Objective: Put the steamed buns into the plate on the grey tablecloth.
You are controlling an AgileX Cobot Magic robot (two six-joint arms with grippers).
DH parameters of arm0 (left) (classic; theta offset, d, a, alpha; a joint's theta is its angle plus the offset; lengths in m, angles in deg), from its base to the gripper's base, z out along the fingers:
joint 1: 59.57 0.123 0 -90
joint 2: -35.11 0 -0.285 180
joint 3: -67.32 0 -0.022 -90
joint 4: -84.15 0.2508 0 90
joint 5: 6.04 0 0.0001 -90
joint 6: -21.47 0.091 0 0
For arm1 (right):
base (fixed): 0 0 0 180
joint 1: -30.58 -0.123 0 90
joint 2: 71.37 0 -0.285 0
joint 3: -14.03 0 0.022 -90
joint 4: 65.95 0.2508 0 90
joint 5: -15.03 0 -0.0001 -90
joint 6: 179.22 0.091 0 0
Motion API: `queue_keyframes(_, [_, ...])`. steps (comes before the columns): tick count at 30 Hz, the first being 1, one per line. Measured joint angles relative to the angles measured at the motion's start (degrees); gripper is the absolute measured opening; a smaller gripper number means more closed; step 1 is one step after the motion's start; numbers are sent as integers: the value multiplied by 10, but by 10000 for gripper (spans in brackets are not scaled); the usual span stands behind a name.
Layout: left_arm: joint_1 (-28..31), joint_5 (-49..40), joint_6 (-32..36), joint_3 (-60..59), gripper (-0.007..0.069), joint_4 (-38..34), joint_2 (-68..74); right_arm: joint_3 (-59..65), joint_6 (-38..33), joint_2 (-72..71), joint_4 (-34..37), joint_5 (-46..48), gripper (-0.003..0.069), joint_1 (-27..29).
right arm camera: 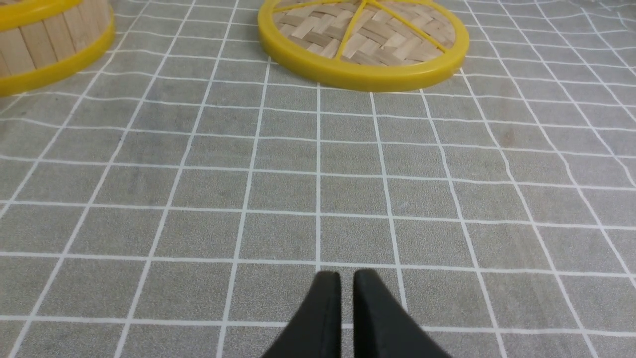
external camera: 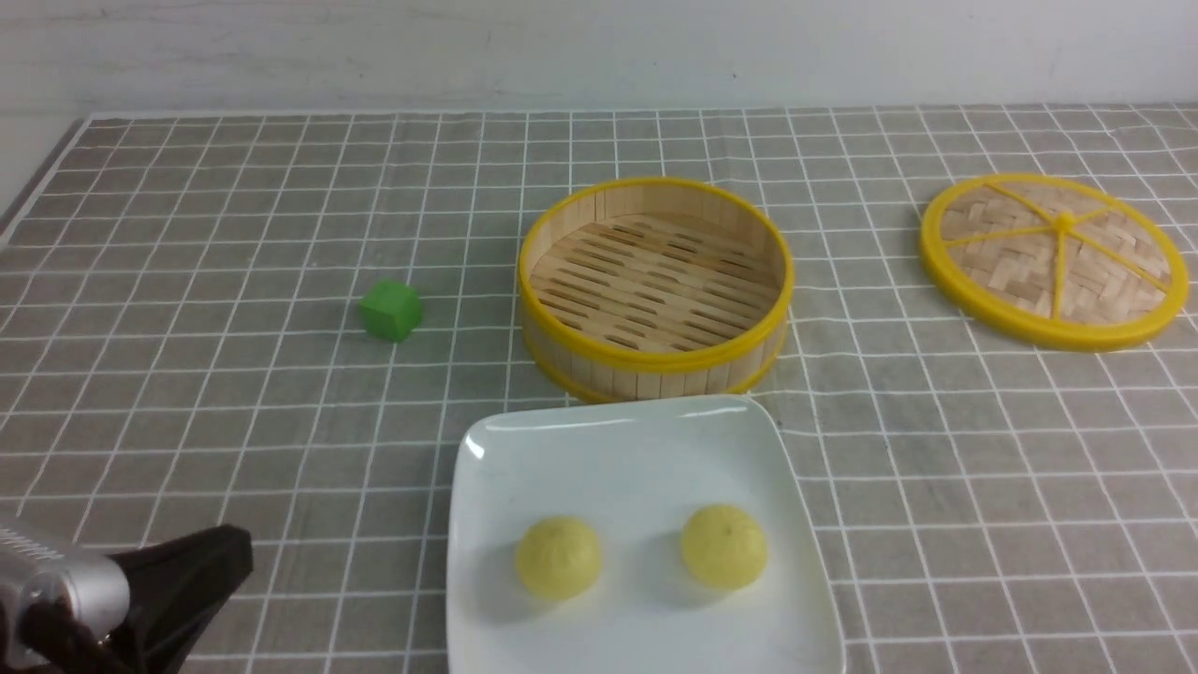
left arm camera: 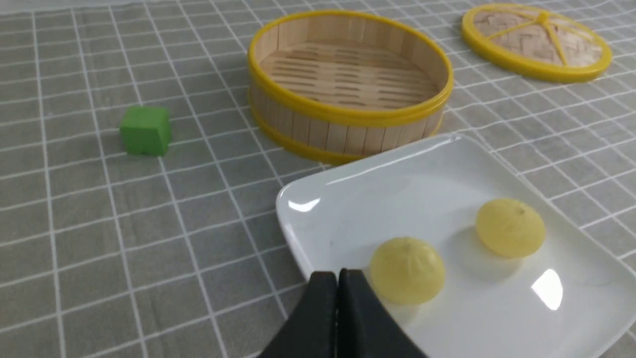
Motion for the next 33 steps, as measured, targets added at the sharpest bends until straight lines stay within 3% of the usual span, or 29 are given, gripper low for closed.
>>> queue_keyframes(6, [24, -49, 10, -1, 33, -13, -6, 1, 0, 0, 1, -1, 73, 0])
queue_keyframes(12, [153, -29, 111, -49, 38, -101, -69, 1, 0, 0, 1, -1, 81, 0])
queue_keyframes(14, [225, 8, 175, -92, 41, -155, -107, 1, 0, 0, 1, -1, 85, 0])
queue_keyframes(20, [333, 24, 217, -172, 43, -199, -194, 1, 0, 0, 1, -1, 95, 0])
queue_keyframes(33, [370, 20, 220, -205, 50, -197, -231, 1, 0, 0, 1, -1, 105, 0])
